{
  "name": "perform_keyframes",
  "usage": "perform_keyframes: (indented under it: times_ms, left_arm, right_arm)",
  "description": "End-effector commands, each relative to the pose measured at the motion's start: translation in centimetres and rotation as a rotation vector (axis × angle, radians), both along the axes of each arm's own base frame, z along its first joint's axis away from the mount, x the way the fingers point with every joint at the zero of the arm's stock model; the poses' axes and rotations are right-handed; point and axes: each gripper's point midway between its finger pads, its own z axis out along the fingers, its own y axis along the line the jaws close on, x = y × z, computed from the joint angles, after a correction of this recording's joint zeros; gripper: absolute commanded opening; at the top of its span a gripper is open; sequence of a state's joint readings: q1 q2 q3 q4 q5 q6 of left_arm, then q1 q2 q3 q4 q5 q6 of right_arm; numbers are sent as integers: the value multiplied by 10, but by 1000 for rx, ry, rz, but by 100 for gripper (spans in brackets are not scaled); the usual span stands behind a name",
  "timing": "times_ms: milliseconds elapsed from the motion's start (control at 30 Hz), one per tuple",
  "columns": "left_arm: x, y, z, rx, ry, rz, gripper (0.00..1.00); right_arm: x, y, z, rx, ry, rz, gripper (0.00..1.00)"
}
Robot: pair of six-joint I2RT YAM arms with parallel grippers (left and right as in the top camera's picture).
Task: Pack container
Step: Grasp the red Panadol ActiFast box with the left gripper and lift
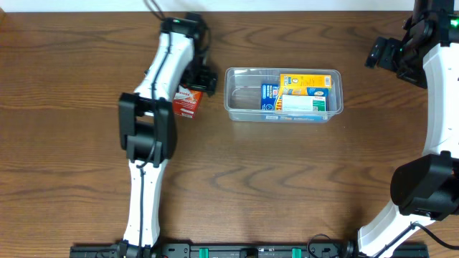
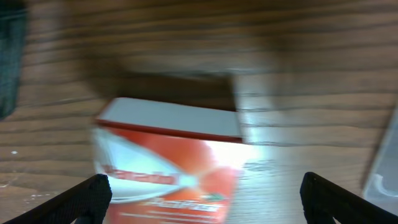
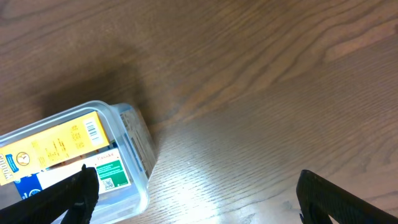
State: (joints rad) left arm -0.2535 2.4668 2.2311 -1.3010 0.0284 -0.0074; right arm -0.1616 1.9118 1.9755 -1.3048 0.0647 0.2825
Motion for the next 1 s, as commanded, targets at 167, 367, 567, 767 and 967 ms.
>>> perform_keyframes:
  times_ms: [167,367,567,767,967]
  left_arm:
    - [4,16,3,70,-24,37,98]
    - [6,23,3,69,-22,-15,98]
    - [-1,24,-10,75,10,-33,98]
    - [-13,27,-35,83,46,-34,98]
    - [-15,27,-44,79,50,-33,98]
  right_arm:
    - [-2,-2,13,-10,-32,-20,99]
    - [-2,-2,13,-10,-32,-20,99]
    - [-2,-2,13,-10,-32,-20,99]
    - [-2,-2,13,-10,-32,-20,99]
    - [-2,-2,13,-10,-32,-20,99]
